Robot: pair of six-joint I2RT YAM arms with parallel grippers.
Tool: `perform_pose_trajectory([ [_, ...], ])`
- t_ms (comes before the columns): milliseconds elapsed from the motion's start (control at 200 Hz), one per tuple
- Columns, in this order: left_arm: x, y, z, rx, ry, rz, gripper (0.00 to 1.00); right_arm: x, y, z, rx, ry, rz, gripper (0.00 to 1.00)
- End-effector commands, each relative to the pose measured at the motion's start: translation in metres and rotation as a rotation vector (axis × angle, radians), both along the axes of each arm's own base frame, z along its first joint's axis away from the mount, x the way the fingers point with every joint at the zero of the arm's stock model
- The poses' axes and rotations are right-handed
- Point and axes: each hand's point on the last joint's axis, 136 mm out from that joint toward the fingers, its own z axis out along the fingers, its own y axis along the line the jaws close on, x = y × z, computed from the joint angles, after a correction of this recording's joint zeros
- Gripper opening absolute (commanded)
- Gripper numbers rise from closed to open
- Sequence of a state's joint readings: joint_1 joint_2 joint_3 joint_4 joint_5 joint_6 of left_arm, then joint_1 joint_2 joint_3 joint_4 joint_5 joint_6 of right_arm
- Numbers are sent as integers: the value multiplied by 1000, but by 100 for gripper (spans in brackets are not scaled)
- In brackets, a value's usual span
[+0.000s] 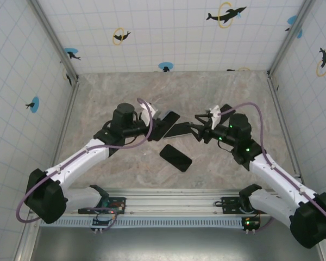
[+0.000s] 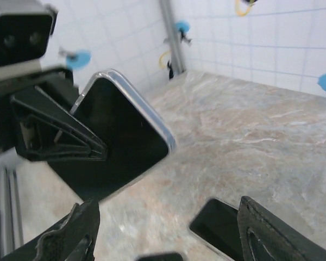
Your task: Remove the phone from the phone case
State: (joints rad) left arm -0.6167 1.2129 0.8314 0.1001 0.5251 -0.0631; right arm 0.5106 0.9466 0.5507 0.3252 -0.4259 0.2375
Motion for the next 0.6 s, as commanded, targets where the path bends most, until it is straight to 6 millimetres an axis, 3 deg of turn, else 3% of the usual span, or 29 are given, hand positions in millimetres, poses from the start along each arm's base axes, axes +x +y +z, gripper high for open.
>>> perform_pose_trajectory([
  [0, 26, -5, 79, -357, 28, 136, 8, 7, -13, 46, 368, 75, -106, 68],
  [250, 45, 7, 111, -726, 162, 278, 13, 9, -9, 41, 594, 247, -164, 68],
  [475, 40, 6, 129, -949, 203, 296, 13, 1, 9, 48, 712, 297, -117, 68],
  [591, 38, 6, 137, -1026, 206, 301, 13, 3, 17, 41, 737, 343, -115, 66],
])
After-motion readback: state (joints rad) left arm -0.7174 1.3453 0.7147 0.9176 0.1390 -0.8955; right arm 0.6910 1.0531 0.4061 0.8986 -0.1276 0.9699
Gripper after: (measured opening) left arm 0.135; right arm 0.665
